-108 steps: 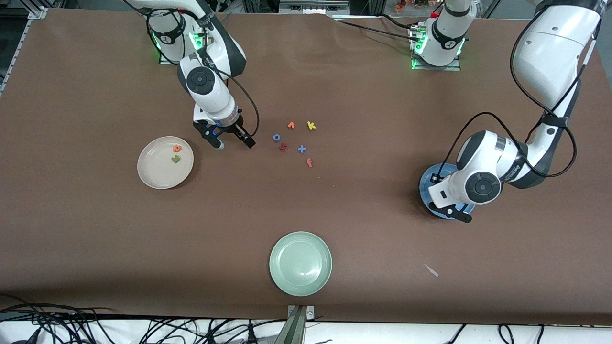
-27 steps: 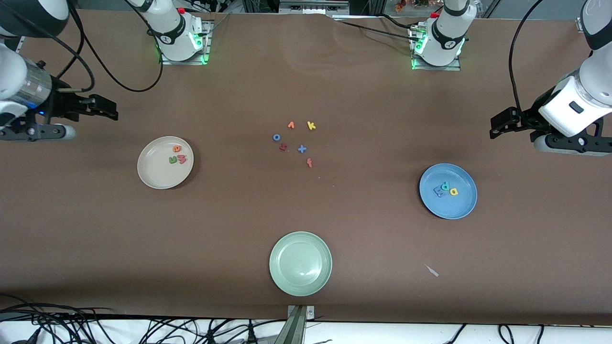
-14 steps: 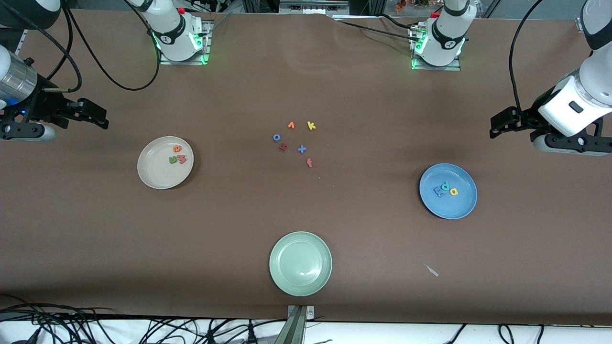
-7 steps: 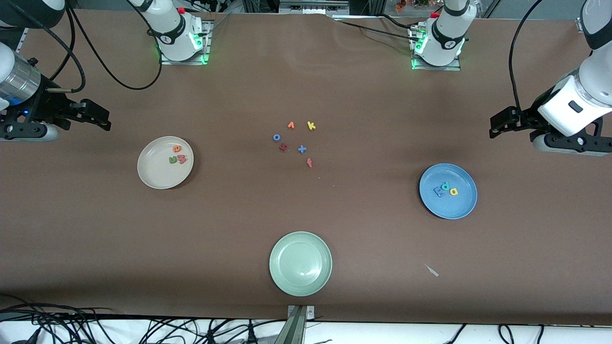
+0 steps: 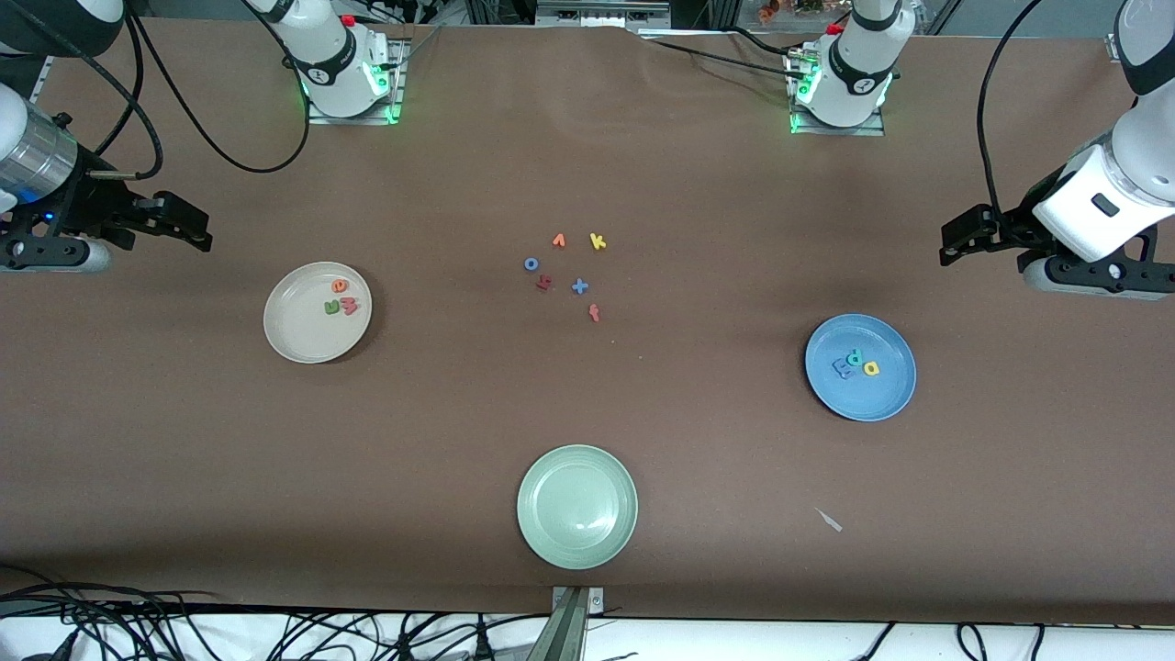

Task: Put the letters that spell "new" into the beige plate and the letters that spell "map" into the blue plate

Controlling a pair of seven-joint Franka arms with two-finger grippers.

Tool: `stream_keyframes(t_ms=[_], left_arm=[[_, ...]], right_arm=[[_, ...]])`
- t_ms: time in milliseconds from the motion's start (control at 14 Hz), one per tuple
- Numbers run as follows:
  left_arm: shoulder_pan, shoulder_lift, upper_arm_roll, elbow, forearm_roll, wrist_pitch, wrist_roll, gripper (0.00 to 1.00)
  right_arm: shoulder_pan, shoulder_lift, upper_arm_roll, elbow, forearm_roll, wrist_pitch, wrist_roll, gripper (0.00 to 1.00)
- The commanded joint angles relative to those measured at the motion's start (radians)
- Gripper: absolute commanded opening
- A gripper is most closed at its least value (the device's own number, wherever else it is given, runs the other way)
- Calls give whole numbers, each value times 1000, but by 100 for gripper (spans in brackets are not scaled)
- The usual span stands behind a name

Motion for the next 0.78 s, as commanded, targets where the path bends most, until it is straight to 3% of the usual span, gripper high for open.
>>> stream_keyframes(t_ms=[0, 713], left_arm=[[4, 12, 3, 32, -3, -25, 20, 100], [10, 12, 3, 30, -3, -25, 40, 100]], right_arm=[[-15, -26, 17, -27, -5, 6, 12, 100], [-17, -26, 17, -27, -3, 6, 12, 100]])
